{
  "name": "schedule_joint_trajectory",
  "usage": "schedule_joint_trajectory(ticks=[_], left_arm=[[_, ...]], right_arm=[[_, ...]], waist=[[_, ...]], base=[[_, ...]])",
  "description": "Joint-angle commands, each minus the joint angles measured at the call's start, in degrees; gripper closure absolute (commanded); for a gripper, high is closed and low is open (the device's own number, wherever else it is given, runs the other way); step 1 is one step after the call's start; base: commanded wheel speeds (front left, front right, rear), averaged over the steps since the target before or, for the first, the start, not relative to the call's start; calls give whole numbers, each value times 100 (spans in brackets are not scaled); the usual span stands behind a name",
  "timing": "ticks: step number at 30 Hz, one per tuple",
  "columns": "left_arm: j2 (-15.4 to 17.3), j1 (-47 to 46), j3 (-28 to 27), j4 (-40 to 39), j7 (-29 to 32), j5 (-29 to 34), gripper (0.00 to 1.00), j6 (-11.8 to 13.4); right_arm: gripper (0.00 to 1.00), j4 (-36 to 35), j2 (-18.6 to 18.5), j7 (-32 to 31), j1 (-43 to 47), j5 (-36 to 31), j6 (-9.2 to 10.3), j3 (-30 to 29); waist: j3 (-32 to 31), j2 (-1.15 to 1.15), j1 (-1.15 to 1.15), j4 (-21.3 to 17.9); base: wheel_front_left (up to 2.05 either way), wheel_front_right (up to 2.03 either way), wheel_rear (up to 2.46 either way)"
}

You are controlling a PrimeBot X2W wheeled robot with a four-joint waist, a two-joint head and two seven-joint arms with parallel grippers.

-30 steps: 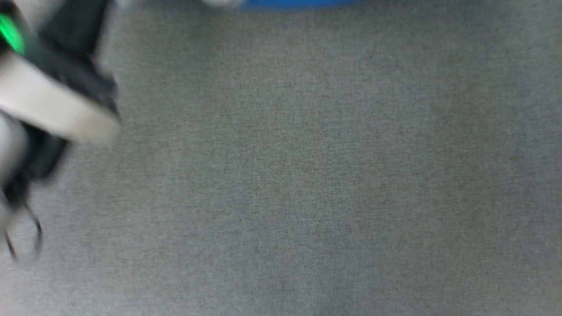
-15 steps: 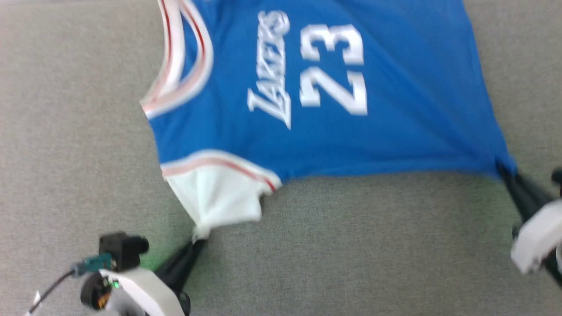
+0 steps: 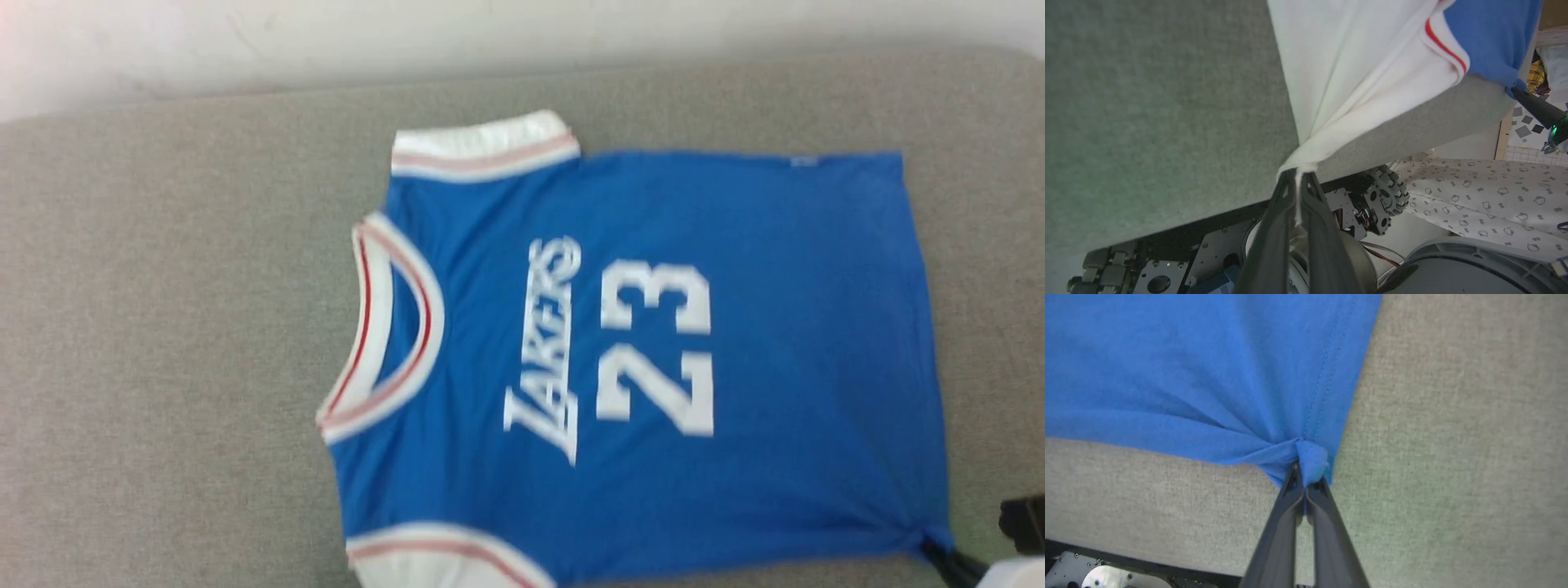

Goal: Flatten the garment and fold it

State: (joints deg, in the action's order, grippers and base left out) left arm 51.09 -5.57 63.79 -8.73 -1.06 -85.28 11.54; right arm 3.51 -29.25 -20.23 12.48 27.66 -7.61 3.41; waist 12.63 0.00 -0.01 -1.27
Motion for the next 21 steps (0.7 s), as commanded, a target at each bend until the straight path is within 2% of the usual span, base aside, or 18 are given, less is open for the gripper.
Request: schedule_joint_trajectory(ticks=[1,7,11,17,21], left_arm=[[85,153,56,-25,75,-111,100,-40],[316,352,82,-310,247,-390,100,-44],[447,362,-11,-412,101,-357,100,9],[645,-73,-400,-696,-573,356,100,248],[760,-557,-612,-843,-784,953,100,429]], right_arm=[[100,61,-21,-148,219,70,12,23],[100,-67,-67,-598,541,317,12,-36],[100,-203,-67,-691,642,366,12,-153],[100,-610,-128,-507,503,191,12,-395],[100,-859,-214,-340,145,59,12,-471]], waist=[[-159,0,1,-8],[-370,0,1,15],[-420,0,1,41],[-362,0,1,72],[-215,0,1,41]], base=[[0,0,0],[0,0,0],[0,0,0],[0,0,0],[0,0,0]])
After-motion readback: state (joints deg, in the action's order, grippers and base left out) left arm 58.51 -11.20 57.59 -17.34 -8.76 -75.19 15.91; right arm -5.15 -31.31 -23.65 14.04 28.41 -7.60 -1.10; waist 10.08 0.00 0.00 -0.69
